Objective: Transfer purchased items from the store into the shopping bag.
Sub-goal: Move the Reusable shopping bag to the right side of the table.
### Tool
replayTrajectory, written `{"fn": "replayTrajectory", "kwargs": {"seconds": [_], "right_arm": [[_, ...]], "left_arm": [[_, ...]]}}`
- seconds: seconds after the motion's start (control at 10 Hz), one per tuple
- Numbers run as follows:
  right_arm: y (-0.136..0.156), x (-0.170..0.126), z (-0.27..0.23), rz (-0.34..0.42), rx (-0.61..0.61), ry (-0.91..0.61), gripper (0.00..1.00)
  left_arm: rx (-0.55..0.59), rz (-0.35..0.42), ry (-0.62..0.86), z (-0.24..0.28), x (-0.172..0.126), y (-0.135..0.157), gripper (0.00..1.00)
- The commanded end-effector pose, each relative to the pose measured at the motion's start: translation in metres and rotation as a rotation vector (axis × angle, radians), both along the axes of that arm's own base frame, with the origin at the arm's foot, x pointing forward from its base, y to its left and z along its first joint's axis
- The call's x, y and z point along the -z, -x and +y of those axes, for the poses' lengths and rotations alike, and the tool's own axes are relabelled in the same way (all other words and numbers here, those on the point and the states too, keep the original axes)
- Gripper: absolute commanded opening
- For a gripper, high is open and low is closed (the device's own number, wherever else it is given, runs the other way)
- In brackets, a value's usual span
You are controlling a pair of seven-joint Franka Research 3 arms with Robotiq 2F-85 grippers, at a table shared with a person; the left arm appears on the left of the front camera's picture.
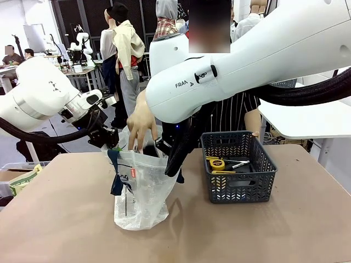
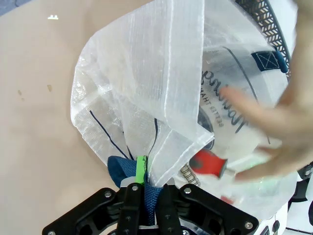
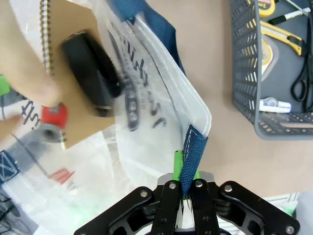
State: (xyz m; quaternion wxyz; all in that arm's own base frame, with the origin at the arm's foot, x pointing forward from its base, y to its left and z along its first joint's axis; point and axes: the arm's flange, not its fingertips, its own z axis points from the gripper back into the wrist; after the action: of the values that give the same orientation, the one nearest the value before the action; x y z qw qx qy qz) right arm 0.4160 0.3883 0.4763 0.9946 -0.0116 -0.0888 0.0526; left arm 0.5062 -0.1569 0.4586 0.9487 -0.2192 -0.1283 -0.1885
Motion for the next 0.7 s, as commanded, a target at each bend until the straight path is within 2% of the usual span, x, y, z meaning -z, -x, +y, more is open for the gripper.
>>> {"fn": "replayTrajectory", "kwargs": {"seconds": [0.0, 0.6], "right_arm": [[0.0014, 0.0015, -0.0006, -0.001, -0.001, 0.0, 0.0], [0.0014, 0.0015, -0.0006, -0.001, -0.001, 0.0, 0.0]], "left_arm": [[-0.004, -0.002, 0.004, 0.0013, -0.0004, 0.0018, 0.0], [-0.004, -0.002, 0.004, 0.0013, -0.0004, 0.0018, 0.0]]}}
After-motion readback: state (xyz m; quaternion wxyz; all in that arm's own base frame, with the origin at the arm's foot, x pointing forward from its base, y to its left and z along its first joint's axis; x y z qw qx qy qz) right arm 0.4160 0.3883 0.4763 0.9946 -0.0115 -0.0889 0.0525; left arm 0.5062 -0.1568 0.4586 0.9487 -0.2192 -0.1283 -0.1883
